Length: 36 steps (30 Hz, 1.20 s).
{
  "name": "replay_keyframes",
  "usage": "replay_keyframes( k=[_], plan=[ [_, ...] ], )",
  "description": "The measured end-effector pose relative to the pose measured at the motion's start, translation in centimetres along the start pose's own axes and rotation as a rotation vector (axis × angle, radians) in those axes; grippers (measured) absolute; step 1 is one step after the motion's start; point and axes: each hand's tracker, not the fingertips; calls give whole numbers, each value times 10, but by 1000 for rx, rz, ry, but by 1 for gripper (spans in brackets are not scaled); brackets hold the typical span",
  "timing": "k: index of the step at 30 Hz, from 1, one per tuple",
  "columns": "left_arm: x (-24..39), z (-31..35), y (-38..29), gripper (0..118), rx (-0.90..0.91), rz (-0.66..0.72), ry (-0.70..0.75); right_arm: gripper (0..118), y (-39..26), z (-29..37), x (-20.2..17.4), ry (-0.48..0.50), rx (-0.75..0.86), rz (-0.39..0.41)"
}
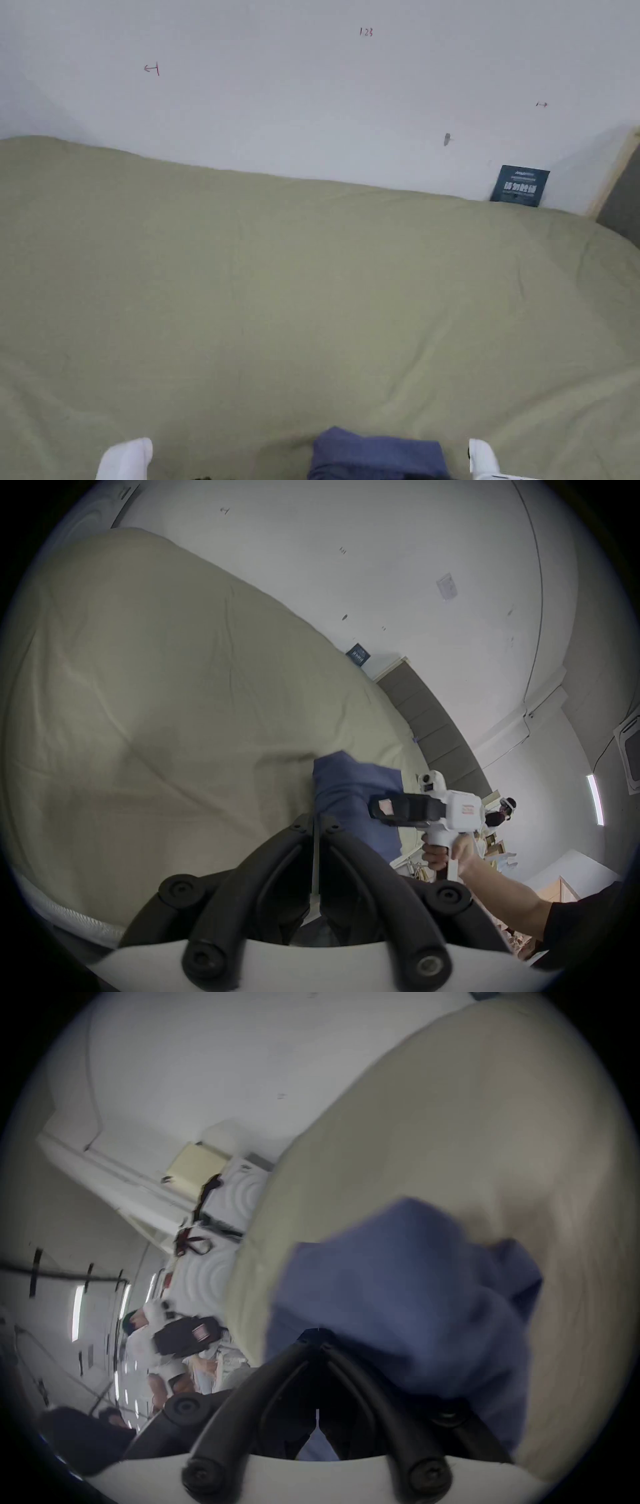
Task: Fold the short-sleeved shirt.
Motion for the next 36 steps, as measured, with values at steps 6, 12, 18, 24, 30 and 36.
replay_keyframes(
  k=[6, 12, 18, 24, 30, 36],
  plan=[
    [1, -19, -12, 3, -82, 34, -61, 1, -5, 27, 50, 131, 296, -253],
    [0, -52, -6, 25, -128, 120, -166, 1, -12, 29, 57, 130, 291, -252],
    [-4, -98, -3, 91, -151, 240, -231, 1, -9, 28, 56, 125, 270, -239],
    [0, -154, -14, 92, -207, 368, -345, 1, -9, 30, 50, 110, 249, -201],
    [11, -150, -24, 40, -256, 337, -227, 1, -9, 31, 47, 87, 260, -184],
    [3, -140, -46, 38, -220, 325, -256, 1, -9, 27, 41, 81, 246, -158]
  ],
)
